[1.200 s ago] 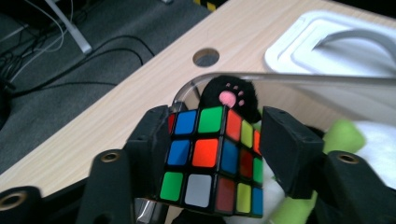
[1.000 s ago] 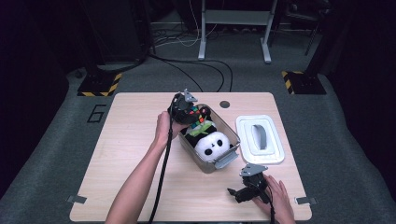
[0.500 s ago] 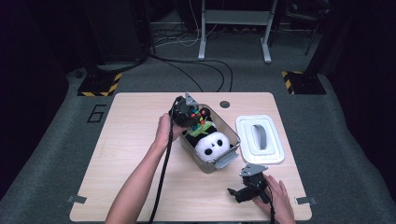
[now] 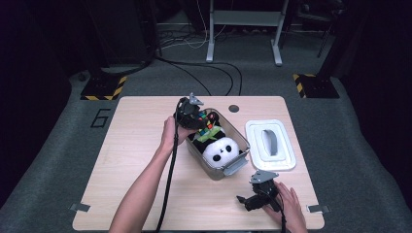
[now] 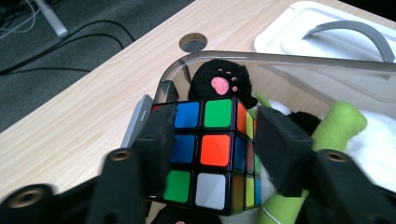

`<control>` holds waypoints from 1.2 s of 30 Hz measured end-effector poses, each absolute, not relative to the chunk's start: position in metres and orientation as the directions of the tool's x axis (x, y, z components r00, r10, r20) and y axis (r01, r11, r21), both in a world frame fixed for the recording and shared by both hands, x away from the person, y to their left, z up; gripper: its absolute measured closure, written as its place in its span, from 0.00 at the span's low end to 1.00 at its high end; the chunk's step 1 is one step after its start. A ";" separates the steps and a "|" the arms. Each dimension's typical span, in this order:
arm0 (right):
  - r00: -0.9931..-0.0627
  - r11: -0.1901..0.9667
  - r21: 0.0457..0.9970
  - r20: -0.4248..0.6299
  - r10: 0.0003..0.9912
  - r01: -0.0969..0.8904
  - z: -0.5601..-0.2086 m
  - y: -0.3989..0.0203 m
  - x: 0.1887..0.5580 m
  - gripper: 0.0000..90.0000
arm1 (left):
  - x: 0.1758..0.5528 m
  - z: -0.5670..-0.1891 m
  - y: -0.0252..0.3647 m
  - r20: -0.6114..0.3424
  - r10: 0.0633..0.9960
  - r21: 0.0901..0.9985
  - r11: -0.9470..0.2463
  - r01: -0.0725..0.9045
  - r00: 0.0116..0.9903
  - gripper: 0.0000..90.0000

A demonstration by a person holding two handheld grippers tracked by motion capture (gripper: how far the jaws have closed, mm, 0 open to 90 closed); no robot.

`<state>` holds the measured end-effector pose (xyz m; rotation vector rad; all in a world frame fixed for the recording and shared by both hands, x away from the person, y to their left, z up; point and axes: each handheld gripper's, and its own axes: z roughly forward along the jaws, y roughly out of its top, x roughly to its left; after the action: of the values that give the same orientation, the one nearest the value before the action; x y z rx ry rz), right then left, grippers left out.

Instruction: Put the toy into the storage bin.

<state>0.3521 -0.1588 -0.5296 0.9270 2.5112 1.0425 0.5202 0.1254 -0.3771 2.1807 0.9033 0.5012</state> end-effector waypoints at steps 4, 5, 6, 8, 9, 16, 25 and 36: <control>-0.758 0.536 0.708 -0.001 0.652 0.460 -0.530 -0.159 0.352 0.00 | 0.519 -0.377 0.132 0.023 0.759 0.748 -0.445 0.492 0.651 0.34; -0.758 0.536 0.708 -0.001 0.652 0.460 -0.530 -0.159 0.352 0.00 | 0.517 -0.376 0.134 0.015 0.764 0.753 -0.433 0.495 0.646 0.31; -0.759 0.535 0.709 0.000 0.651 0.459 -0.530 -0.159 0.352 0.00 | 0.516 -0.375 0.137 0.016 0.765 0.754 -0.432 0.495 0.644 0.29; -0.758 0.536 0.708 -0.002 0.652 0.459 -0.530 -0.159 0.352 0.00 | 0.512 -0.373 0.142 0.020 0.765 0.751 -0.436 0.496 0.643 0.24; -0.758 0.536 0.708 -0.001 0.652 0.459 -0.530 -0.159 0.352 0.00 | 0.509 -0.372 0.145 0.017 0.768 0.758 -0.427 0.493 0.640 0.23; -0.758 0.536 0.708 -0.002 0.652 0.459 -0.530 -0.159 0.352 0.00 | 0.491 -0.368 0.177 0.022 0.782 0.760 -0.417 0.498 0.622 0.17; -0.763 0.542 0.707 -0.004 0.646 0.455 -0.530 -0.159 0.352 0.00 | 0.462 -0.380 0.214 0.029 0.798 0.769 -0.402 0.496 0.601 0.16; -0.763 0.542 0.707 -0.004 0.646 0.455 -0.530 -0.159 0.352 0.00 | 0.439 -0.411 0.247 0.022 0.814 0.747 -0.399 0.532 0.581 0.15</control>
<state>0.3520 -0.1591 -0.5295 0.9196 2.5167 1.0395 0.4392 0.2468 -0.4105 2.0965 1.0669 0.5059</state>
